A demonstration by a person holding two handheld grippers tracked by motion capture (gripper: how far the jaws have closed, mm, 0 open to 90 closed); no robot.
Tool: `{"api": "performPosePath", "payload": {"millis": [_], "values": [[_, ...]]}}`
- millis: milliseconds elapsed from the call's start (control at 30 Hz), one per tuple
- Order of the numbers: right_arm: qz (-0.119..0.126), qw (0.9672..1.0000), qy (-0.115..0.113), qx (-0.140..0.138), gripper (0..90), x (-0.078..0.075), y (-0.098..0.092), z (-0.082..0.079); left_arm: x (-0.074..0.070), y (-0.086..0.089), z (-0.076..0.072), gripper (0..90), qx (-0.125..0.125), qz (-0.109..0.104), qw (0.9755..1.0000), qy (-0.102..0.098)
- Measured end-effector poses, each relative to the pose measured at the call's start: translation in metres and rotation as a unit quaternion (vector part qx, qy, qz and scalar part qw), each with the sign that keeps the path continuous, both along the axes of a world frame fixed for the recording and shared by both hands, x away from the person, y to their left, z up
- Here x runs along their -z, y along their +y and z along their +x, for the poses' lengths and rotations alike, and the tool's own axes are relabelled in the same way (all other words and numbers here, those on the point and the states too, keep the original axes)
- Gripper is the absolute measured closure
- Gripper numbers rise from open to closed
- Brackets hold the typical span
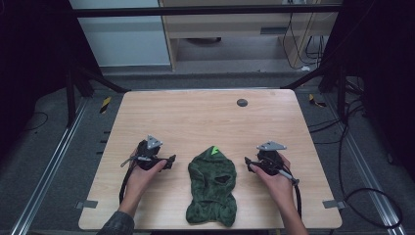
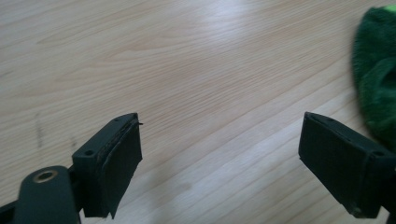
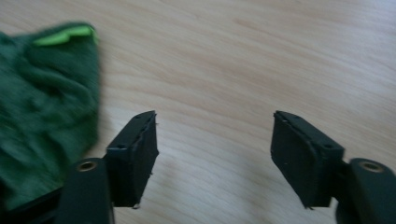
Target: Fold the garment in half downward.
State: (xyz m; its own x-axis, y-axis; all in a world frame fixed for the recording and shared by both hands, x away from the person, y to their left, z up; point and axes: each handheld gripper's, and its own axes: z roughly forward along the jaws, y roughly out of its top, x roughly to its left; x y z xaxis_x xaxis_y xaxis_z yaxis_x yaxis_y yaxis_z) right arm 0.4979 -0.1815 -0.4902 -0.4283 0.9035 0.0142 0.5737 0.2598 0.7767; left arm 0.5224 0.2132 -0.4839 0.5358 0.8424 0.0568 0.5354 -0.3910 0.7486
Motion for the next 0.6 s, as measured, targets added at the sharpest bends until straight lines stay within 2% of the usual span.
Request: {"api": "performPosePath", "payload": {"millis": [33, 67, 200, 233, 267, 300, 333, 433, 533, 600], "values": [[0.009, 0.9999, -0.002, -0.007, 39.5, -0.002, 0.003, 0.0, -0.001, -0.008, -0.002, 14.2, 0.011, 0.001, 0.9999, 0.0], [0.012, 0.9998, -0.002, -0.014, 42.1, -0.003, 0.006, 0.0, -0.001, -0.008, -0.002, 14.9, 0.011, 0.001, 0.9999, 0.0], [0.017, 0.9991, -0.005, -0.04, 55.0, -0.01, 0.02, 0.001, -0.002, -0.022, -0.005, 20.2, 0.026, -0.019, 0.9995, 0.002], [0.016, 0.9988, -0.006, -0.045, 57.4, -0.011, 0.023, 0.001, -0.001, -0.025, -0.005, 22.5, 0.03, -0.028, 0.9991, 0.005], [0.016, 0.9988, -0.006, -0.045, 57.4, -0.011, 0.023, 0.001, -0.001, -0.025, -0.005, 23.3, 0.03, -0.028, 0.9991, 0.005], [0.019, 0.9983, -0.013, -0.053, 62.0, -0.014, 0.029, 0.001, -0.001, -0.027, -0.005, 25.4, 0.032, -0.071, 0.9968, 0.015], [0.023, 0.9982, -0.015, -0.053, 64.7, -0.015, 0.031, 0.001, -0.001, -0.029, -0.006, 27.1, 0.031, -0.072, 0.9969, 0.013], [0.029, 0.9974, -0.013, -0.065, 70.2, -0.014, 0.036, 0.001, -0.001, -0.033, -0.006, 28.8, 0.031, -0.053, 0.9981, 0.003], [0.029, 0.9964, -0.005, -0.08, 70.8, -0.012, 0.042, -0.001, 0.001, -0.037, -0.007, 30.6, 0.037, -0.063, 0.9972, 0.011], [0.035, 0.9956, -0.002, -0.087, 70.2, -0.011, 0.046, -0.002, 0.002, -0.041, -0.008, 31.1, 0.042, -0.057, 0.9974, 0.009]]}}
